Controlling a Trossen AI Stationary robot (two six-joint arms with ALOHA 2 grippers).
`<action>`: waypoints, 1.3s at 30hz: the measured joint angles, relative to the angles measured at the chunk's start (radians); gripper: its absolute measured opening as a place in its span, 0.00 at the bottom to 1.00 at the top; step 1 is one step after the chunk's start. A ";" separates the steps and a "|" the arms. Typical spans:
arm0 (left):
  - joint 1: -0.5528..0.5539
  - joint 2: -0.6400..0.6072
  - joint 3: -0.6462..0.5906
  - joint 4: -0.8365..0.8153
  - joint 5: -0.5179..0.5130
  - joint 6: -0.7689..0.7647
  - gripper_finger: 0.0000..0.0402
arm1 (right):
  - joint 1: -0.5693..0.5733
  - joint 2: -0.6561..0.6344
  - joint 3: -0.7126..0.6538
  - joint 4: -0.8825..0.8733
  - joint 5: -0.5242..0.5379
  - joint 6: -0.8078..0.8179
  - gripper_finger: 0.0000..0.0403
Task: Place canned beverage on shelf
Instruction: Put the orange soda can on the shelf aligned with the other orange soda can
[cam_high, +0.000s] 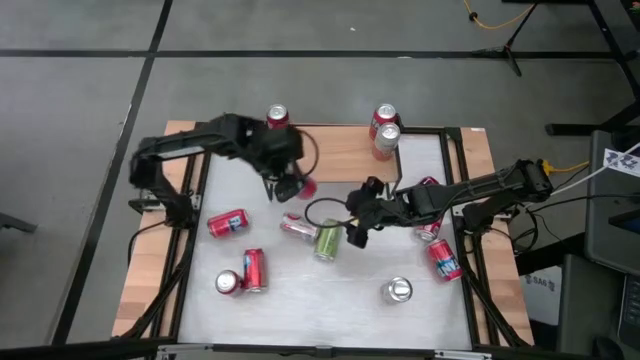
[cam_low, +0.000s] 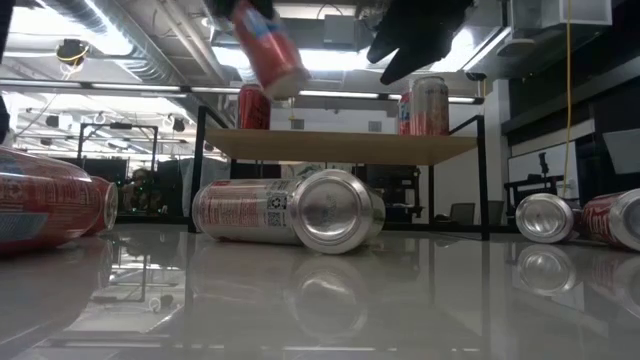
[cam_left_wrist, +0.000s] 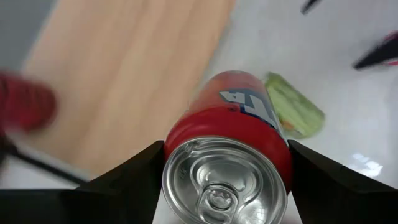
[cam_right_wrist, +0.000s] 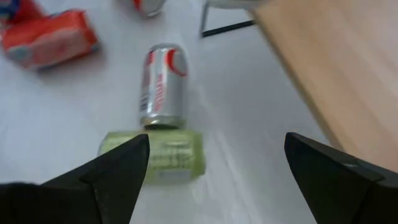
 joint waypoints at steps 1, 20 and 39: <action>0.015 0.021 0.023 0.000 0.001 0.050 0.68 | 0.000 0.000 0.000 0.000 -0.018 -0.011 0.90; 0.166 0.126 0.092 -0.062 -0.087 0.548 0.68 | 0.000 0.000 0.000 -0.003 -0.092 -0.060 0.90; 0.183 0.126 0.093 -0.147 -0.088 0.727 0.70 | 0.000 0.000 0.000 -0.003 -0.092 -0.060 0.90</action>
